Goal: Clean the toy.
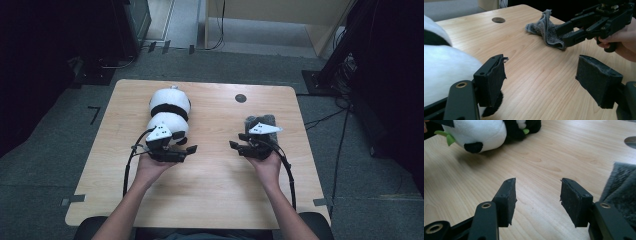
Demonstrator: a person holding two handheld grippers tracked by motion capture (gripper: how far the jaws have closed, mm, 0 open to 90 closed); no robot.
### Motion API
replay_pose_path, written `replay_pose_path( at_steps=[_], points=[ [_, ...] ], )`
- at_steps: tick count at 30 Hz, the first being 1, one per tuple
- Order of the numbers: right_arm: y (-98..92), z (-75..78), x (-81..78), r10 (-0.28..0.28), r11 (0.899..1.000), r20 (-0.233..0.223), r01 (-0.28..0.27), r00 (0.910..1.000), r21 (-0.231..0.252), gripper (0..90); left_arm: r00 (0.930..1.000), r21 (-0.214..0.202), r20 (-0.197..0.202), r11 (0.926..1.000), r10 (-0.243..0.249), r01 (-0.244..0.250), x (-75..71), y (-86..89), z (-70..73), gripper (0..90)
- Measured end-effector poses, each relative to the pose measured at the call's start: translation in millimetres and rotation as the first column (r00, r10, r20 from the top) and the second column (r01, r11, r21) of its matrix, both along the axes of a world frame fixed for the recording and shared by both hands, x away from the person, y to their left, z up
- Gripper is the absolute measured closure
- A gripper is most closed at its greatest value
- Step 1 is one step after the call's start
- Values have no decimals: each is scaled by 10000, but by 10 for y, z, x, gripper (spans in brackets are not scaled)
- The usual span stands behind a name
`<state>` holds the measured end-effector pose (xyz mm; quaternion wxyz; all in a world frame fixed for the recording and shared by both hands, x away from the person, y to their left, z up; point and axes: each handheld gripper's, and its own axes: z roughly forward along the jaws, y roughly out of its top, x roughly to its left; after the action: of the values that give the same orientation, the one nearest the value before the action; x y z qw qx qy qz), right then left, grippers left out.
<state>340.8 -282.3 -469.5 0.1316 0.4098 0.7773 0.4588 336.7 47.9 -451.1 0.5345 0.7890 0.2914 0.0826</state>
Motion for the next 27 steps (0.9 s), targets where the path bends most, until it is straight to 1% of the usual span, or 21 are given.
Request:
replay_pose_path(
  at_steps=[1,3,4,6,8,10,13,15,17,19,21,24,26,27],
  points=[
    [14,-9,-14,37,10000,-18,-37,10000,0,464,10000,68,-7,10000,-66,66,-4,-30,-23,229],
    [37,-30,-44,61,10000,70,-61,10000,13,464,9998,351,-66,9992,-202,205,-8,-99,-66,228],
    [49,-37,-57,79,10000,49,-79,10000,17,464,9997,395,-92,9990,-207,211,-9,-126,-91,227],
    [75,-53,-80,86,9999,83,-85,9999,-80,459,9992,304,-316,9992,-260,270,-10,-177,-150,228],
    [94,-79,-96,98,9999,144,-97,9998,-104,453,9987,427,-438,9987,-257,276,-14,-235,-199,228],
    [109,-101,-103,134,9998,59,-133,9999,-170,444,9983,439,-511,9986,-268,291,-23,-285,-240,228],
    [143,-155,-119,224,9994,99,-221,9997,-262,438,9978,602,-577,9975,-333,368,-42,-348,-297,229],
    [172,-194,-116,436,9984,48,-434,9990,-368,433,9977,929,-546,9946,-407,456,-56,-389,-334,228],
    [206,-237,-115,495,9967,93,-488,9987,-655,433,9978,1204,-541,9917,-390,453,-58,-406,-370,227],
    [243,-282,-119,541,9944,143,-525,9984,-913,433,9984,1365,-481,9900,-281,344,-60,-396,-421,228],
    [272,-320,-123,455,9925,210,-429,9987,-1142,429,9980,1542,-589,9876,-210,298,-50,-391,-473,229],
    [289,-373,-121,328,9914,178,-303,9993,-1275,424,9970,1749,-762,9842,-137,269,-37,-393,-544,230],
    [290,-402,-111,238,9903,110,-221,9997,-1368,423,9967,1931,-805,9808,-105,259,-35,-404,-581,230],
    [292,-410,-109,191,9896,90,-176,9998,-1430,422,9968,2116,-802,9771,-42,211,-35,-415,-596,229]
  ],
)
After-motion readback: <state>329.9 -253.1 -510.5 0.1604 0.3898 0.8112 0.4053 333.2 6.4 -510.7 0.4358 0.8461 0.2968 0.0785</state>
